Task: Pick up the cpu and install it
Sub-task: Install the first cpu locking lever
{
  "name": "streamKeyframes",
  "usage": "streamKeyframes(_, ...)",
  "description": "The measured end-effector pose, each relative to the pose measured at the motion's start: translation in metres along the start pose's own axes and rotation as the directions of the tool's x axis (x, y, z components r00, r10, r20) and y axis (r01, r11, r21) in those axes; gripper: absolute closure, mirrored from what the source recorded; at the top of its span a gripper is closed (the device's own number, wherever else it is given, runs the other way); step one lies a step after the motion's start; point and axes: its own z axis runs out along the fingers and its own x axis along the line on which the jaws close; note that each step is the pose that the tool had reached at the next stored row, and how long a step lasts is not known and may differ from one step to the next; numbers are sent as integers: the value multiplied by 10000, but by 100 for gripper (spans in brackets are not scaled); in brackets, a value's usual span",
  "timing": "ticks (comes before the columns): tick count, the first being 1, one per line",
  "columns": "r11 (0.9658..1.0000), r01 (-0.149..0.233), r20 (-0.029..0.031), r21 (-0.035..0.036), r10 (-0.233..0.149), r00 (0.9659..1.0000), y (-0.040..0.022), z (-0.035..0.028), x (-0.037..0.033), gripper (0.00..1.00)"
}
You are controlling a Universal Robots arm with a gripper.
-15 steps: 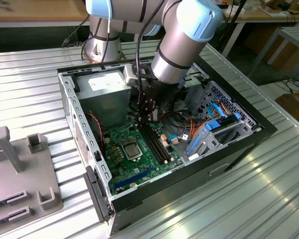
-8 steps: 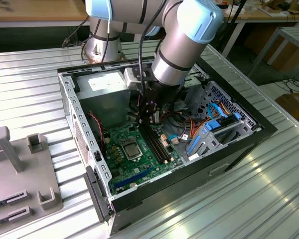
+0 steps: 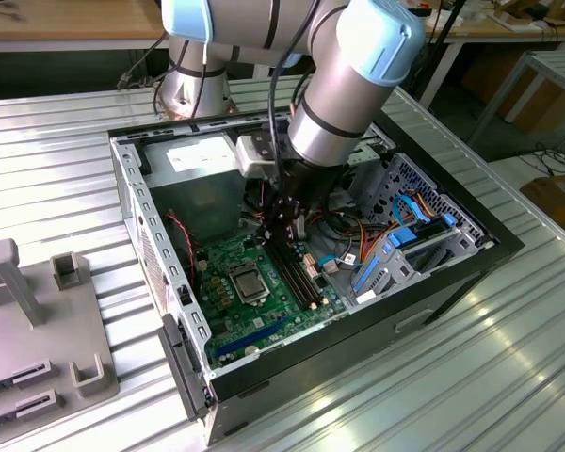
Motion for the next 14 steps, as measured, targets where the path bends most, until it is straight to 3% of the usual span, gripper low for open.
streamKeyframes(2, 9999, 108, -14, 52, -108, 9999, 0, 0, 8, 89)
streamKeyframes(4, 9997, 182, -14, 151, -182, 9998, 7, 4, 9, 89)
streamKeyframes(10, 9993, 338, -38, 167, -337, 9994, 45, 17, 23, 89)
streamKeyframes(14, 9983, 495, -57, 292, -493, 9988, 56, 18, 30, 89)
